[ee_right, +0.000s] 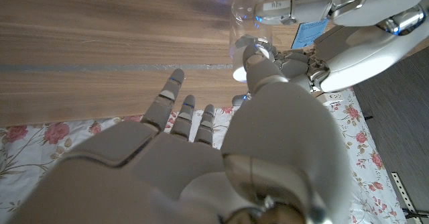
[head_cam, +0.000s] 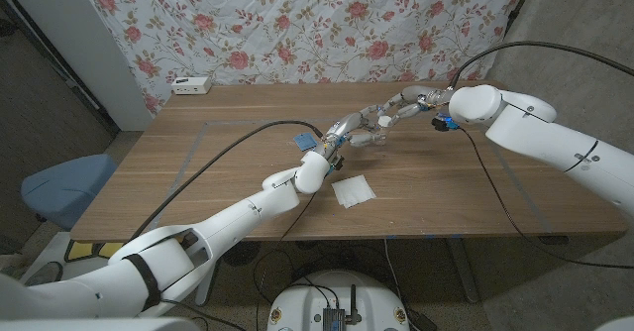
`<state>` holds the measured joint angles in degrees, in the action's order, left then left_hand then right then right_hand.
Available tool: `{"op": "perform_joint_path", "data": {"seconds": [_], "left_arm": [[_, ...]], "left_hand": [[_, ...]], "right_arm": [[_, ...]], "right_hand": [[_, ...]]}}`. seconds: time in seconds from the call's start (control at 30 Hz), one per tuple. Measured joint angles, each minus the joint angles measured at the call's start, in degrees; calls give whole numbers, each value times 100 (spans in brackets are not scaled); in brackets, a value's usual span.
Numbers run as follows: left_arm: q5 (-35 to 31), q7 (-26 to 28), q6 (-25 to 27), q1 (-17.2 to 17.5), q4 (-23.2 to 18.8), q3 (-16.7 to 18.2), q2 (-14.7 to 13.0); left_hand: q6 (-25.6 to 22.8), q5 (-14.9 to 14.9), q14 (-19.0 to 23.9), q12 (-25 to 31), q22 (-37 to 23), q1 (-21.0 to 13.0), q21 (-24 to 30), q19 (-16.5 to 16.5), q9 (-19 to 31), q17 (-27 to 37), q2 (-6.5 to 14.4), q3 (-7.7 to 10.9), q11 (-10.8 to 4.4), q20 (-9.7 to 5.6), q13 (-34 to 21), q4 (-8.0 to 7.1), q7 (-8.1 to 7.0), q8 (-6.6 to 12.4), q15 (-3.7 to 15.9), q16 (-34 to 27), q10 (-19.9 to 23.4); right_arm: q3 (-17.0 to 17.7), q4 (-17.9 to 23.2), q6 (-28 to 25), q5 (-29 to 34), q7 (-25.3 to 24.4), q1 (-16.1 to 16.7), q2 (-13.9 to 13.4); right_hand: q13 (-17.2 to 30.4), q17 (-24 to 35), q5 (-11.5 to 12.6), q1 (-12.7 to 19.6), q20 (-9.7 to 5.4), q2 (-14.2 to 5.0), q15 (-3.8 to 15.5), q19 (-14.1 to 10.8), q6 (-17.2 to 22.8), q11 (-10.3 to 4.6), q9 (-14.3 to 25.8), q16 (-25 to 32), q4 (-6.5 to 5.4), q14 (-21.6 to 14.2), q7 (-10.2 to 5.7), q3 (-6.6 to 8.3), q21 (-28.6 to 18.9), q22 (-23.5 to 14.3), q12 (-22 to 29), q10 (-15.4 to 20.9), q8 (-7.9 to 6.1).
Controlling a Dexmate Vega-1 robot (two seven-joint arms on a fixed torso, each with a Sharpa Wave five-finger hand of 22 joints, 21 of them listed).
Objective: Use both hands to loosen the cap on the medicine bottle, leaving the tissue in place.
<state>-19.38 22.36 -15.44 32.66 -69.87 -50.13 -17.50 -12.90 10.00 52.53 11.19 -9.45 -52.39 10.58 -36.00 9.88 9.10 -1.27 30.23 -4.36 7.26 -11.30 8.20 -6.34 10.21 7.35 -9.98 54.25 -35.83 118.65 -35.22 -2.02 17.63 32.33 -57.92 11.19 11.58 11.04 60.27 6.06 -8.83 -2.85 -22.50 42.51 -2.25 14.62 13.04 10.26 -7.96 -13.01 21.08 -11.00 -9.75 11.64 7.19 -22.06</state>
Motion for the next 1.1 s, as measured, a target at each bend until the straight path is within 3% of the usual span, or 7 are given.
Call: {"op": "perform_joint_path", "data": {"seconds": [0.4,0.6,0.73,0.87,1.1], "left_arm": [[0,19,-6,-42,102,-11,41],[7,20,-38,-76,155,-21,59],[12,21,-63,-76,155,-21,59],[17,23,-88,-134,245,-38,85],[29,29,-141,-200,358,-57,117]], "left_hand": [[0,-1,0,-12,0,36,0,0,0,0,-38,42,0,0,-3,-7,0,0,0,0,1],[1,-3,0,10,0,35,0,0,0,0,-37,42,-1,0,-4,-7,0,0,0,0,1],[-20,-5,0,10,0,35,0,20,0,0,-36,42,-1,20,-4,-7,-20,0,0,0,1],[-20,-6,0,10,0,34,0,20,0,0,-36,41,-1,21,-4,-7,-20,0,0,0,1],[-20,-11,0,7,0,34,0,20,0,0,-36,65,-1,21,-4,17,-20,0,0,0,1]], "right_arm": [[11,-111,126,-105,182,-79,-15],[15,-172,175,-140,246,-118,-15],[15,-217,175,-140,246,-149,-9],[5,-271,242,-187,362,-196,2],[-42,-382,333,-225,552,-291,38]], "right_hand": [[1,0,4,155,-39,-12,31,40,-17,-43,-28,-34,15,31,35,68,0,0,-29,-44,83],[1,-1,4,232,-11,20,-13,112,-256,-62,-79,-76,14,137,38,69,22,0,-65,-129,249],[1,-1,4,230,24,23,-62,163,-402,-11,-106,-97,-19,185,43,36,22,0,-66,-200,338],[1,-1,4,92,94,160,-157,234,-543,73,-133,-119,-112,280,25,-56,22,0,-66,-284,456],[2,-1,-47,-34,198,286,-230,295,-744,175,-159,-140,-156,353,36,-126,22,0,-65,-385,590]]}}
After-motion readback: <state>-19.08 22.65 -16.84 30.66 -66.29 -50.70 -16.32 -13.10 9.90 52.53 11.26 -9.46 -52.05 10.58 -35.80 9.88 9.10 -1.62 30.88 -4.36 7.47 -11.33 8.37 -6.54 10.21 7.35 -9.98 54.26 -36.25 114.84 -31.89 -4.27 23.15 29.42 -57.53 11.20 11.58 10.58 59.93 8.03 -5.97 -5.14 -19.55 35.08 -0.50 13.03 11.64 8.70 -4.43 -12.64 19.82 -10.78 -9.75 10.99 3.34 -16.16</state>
